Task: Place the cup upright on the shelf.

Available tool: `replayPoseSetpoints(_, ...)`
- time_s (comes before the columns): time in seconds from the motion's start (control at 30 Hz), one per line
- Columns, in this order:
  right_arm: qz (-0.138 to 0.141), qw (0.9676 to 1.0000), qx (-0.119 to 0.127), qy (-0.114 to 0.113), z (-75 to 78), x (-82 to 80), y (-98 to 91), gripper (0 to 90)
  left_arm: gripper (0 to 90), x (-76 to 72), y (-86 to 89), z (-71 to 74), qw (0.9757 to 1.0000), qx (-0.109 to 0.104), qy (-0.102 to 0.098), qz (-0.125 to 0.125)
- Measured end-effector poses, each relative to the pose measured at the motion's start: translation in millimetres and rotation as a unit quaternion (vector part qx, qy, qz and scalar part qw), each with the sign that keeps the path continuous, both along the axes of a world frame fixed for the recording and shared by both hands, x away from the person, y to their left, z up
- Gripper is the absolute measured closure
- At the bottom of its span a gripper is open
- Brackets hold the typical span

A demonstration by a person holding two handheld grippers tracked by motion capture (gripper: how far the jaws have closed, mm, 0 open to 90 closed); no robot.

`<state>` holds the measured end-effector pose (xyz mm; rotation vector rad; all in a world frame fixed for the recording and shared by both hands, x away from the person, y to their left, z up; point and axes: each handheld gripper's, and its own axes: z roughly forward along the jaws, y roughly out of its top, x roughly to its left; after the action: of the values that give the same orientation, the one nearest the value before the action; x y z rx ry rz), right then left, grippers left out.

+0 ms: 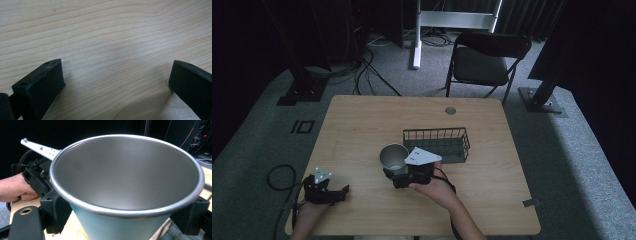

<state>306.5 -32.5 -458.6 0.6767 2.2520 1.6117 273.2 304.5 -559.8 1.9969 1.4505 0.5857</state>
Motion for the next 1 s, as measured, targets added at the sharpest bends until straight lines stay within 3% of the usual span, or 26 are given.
replayPoseSetpoints(0.4, -0.031, 0.9993, 0.012, -0.019, 26.8, 10.1, -20.8, 15.3, 0.5, -0.2, -0.1, 0.1, 1.0, 0.0, 0.001, 0.001)
replayPoseSetpoints(0.5, -0.054, 0.998, 0.019, -0.028, 38.4, 16.0, -31.8, 15.3, 0.5, -0.2, -0.1, 0.1, 1.0, 0.001, 0.001, 0.001)
replayPoseSetpoints(0.6, -0.059, 0.9976, 0.022, -0.028, 39.9, 17.1, -33.8, 15.3, 0.5, -0.2, -0.1, 0.0, 1.0, 0.0, 0.0, 0.001)
replayPoseSetpoints(0.67, -0.087, 0.9953, 0.028, -0.032, 45.5, 23.8, -43.3, 15.3, 0.5, -0.2, -0.2, 0.0, 1.0, 0.0, 0.0, 0.001)
replayPoseSetpoints(0.87, -0.129, 0.9903, 0.034, -0.037, 48.8, 36.6, -59.4, 15.3, 0.5, -0.2, -0.1, 0.0, 1.0, 0.0, 0.0, 0.001)
replayPoseSetpoints(1.0, -0.167, 0.9846, 0.037, -0.036, 47.6, 45.5, -68.7, 15.3, 0.5, -0.2, -0.1, 0.1, 1.0, 0.0, 0.0, 0.001)
